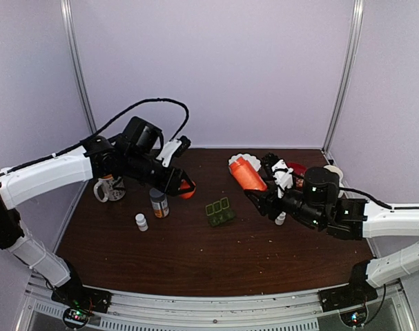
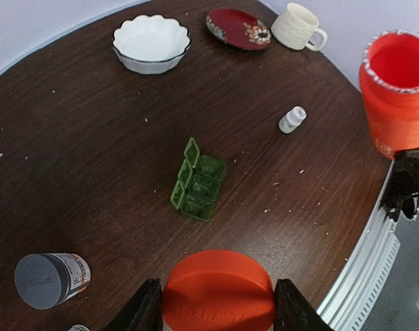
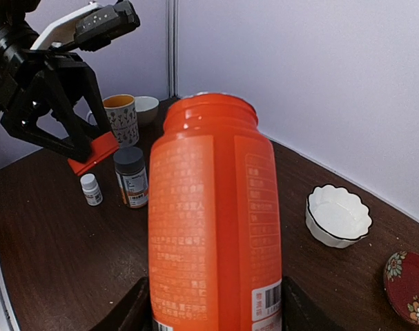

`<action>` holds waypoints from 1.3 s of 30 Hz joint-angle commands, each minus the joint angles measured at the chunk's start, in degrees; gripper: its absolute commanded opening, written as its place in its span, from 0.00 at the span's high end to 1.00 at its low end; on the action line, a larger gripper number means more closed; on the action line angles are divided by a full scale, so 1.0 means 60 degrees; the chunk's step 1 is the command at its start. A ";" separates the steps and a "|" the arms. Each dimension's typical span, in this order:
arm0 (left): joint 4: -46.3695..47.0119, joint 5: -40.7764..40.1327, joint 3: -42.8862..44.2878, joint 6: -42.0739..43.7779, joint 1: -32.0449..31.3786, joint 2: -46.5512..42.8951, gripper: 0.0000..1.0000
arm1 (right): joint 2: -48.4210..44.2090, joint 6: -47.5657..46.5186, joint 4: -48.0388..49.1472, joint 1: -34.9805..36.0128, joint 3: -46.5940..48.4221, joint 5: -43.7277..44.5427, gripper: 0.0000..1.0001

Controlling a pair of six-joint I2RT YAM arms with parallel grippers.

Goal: Sort the pills into containers
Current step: Place the lid of the pill bottle at the center of the board.

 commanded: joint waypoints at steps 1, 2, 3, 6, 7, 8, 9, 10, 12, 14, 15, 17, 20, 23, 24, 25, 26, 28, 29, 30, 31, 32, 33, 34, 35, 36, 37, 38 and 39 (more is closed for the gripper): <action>0.0285 -0.0455 -0.0286 0.0267 0.0057 0.0640 0.82 | -0.0082 0.0656 0.0236 -0.0172 -0.0325 -0.0478 1.00; 0.0356 -0.0448 -0.0373 0.0246 0.0030 0.0807 0.82 | -0.0079 0.0679 0.0265 -0.0189 -0.0392 -0.0486 1.00; 0.0455 -0.0461 -0.0475 0.0238 -0.0005 0.0978 0.81 | -0.0087 0.0727 0.0324 -0.0231 -0.0494 -0.0515 1.00; 0.0611 -0.0749 -0.0647 0.0223 -0.0173 0.1493 0.81 | -0.0118 0.1052 0.0703 -0.0471 -0.0827 -0.0888 1.00; 0.0620 -0.0845 -0.0652 0.0230 -0.0241 0.1672 0.81 | -0.0107 0.1195 0.0772 -0.0550 -0.0916 -0.0916 1.00; 0.0647 -0.0927 -0.0667 0.0223 -0.0299 0.1857 0.80 | -0.0078 0.1315 0.0805 -0.0615 -0.0983 -0.0936 1.00; 0.0667 -0.0994 -0.0668 0.0223 -0.0343 0.2028 0.81 | -0.0054 0.1413 0.0824 -0.0658 -0.1017 -0.0937 1.00; 0.0728 -0.1072 -0.0678 0.0202 -0.0414 0.2198 0.81 | -0.0039 0.1478 0.0837 -0.0689 -0.1050 -0.0919 1.00; 0.0906 -0.1153 -0.0720 0.0148 -0.0542 0.2495 0.81 | 0.0004 0.1612 0.0871 -0.0708 -0.1076 -0.0816 1.00; 0.1121 -0.1220 -0.0769 0.0013 -0.0664 0.2901 0.80 | 0.0042 0.1846 0.1018 -0.0710 -0.1145 -0.0485 1.00; 0.1171 -0.1255 -0.0750 -0.0053 -0.0723 0.3089 0.80 | 0.0050 0.1970 0.1129 -0.0706 -0.1191 -0.0289 1.00; 0.1147 -0.1435 -0.0681 -0.0177 -0.0834 0.3432 0.79 | 0.0085 0.2348 0.1414 -0.0708 -0.1348 0.0086 1.00; 0.1178 -0.1566 -0.0662 -0.0334 -0.0928 0.3745 0.76 | 0.0062 0.2686 0.1761 -0.0703 -0.1544 0.0409 1.00; 0.1224 -0.1718 -0.0680 -0.0420 -0.0972 0.3938 0.74 | 0.0047 0.2857 0.1729 -0.0700 -0.1583 0.0550 1.00; 0.1238 -0.1730 -0.0693 -0.0429 -0.0987 0.3993 0.73 | 0.0023 0.2878 0.1705 -0.0709 -0.1593 0.0604 1.00; 0.1262 -0.1713 -0.0704 -0.0436 -0.0991 0.4042 0.72 | -0.0016 0.2919 0.1683 -0.0706 -0.1611 0.0704 1.00; 0.1308 -0.1681 -0.0731 -0.0426 -0.0982 0.4092 0.71 | -0.0078 0.2930 0.1659 -0.0711 -0.1654 0.0784 1.00; 0.1425 -0.1666 -0.0775 -0.0415 -0.0991 0.4180 0.69 | -0.0228 0.2903 0.1515 -0.0715 -0.1670 0.0879 1.00; 0.1469 -0.1666 -0.0808 -0.0428 -0.0988 0.4201 0.68 | -0.0293 0.2882 0.1436 -0.0723 -0.1661 0.0868 1.00; 0.1482 -0.1672 -0.0813 -0.0436 -0.0984 0.4218 0.66 | -0.0341 0.2814 0.1348 -0.0732 -0.1643 0.0730 1.00; 0.1483 -0.1693 -0.0823 -0.0436 -0.0988 0.4242 0.65 | -0.0386 0.2737 0.1283 -0.0738 -0.1623 0.0557 1.00; 0.1491 -0.1719 -0.0815 -0.0437 -0.0997 0.4264 0.64 | -0.0408 0.2660 0.1250 -0.0739 -0.1617 0.0348 1.00; 0.1492 -0.1728 -0.0825 -0.0437 -0.1001 0.4268 0.65 | -0.0423 0.2586 0.1211 -0.0748 -0.1619 0.0150 1.00; 0.1490 -0.1729 -0.0856 -0.0437 -0.1005 0.4238 0.65 | -0.0425 0.2508 0.1217 -0.0753 -0.1627 0.0012 1.00; 0.1492 -0.1878 -0.0876 -0.0460 -0.1006 0.4201 0.65 | -0.0415 0.2465 0.1214 -0.0750 -0.1632 -0.0110 1.00; 0.1479 -0.2068 -0.0917 -0.0469 -0.1019 0.4162 0.66 | -0.0400 0.2456 0.1214 -0.0761 -0.1631 -0.0189 1.00; 0.1467 -0.2182 -0.0962 -0.0486 -0.1011 0.4111 0.65 | -0.0373 0.2429 0.1221 -0.0751 -0.1618 -0.0287 1.00; 0.1419 -0.2326 -0.0981 -0.0505 -0.1014 0.4084 0.65 | -0.0355 0.2402 0.1227 -0.0757 -0.1616 -0.0418 1.00; 0.1338 -0.2469 -0.0976 -0.0520 -0.1016 0.4065 0.65 | -0.0345 0.2378 0.1268 -0.0767 -0.1630 -0.0556 1.00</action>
